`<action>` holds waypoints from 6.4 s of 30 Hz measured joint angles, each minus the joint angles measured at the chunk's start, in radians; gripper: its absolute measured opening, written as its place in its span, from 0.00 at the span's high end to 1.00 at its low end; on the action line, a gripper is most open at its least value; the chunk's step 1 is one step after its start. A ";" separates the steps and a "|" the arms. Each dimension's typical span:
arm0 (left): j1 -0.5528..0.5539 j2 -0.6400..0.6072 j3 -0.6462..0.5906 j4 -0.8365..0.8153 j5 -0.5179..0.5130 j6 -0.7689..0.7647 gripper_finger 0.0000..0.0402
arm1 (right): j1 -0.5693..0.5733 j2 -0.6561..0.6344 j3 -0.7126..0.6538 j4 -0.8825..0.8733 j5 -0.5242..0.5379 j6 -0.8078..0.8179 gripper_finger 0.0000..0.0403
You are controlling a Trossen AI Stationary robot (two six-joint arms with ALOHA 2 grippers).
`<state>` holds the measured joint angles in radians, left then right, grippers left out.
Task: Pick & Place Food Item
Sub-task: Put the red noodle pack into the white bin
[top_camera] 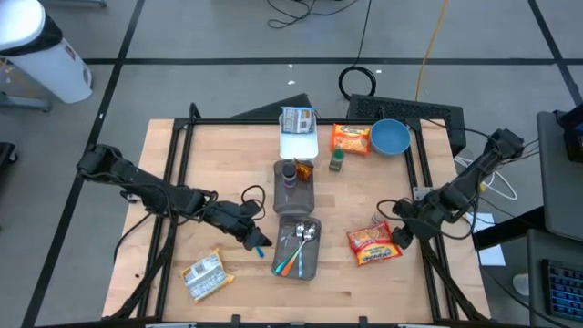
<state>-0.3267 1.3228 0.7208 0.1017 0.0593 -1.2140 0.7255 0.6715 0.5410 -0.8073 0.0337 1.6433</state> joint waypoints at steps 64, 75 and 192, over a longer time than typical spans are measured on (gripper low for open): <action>0.000 -0.001 0.000 -0.001 -0.009 0.012 0.70 | 0.154 0.005 -0.175 0.493 0.153 0.091 0.99; 0.000 -0.001 0.000 0.000 -0.009 0.009 0.70 | 0.153 0.005 -0.175 0.587 0.156 0.032 1.00; 0.344 0.631 0.987 0.554 0.868 0.390 0.76 | -0.496 0.657 1.054 0.415 -0.619 -1.185 1.00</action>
<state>0.0170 1.9541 1.7077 0.6553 0.9276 -0.8244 0.2295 1.3289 1.5949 -0.3928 -0.5852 0.4578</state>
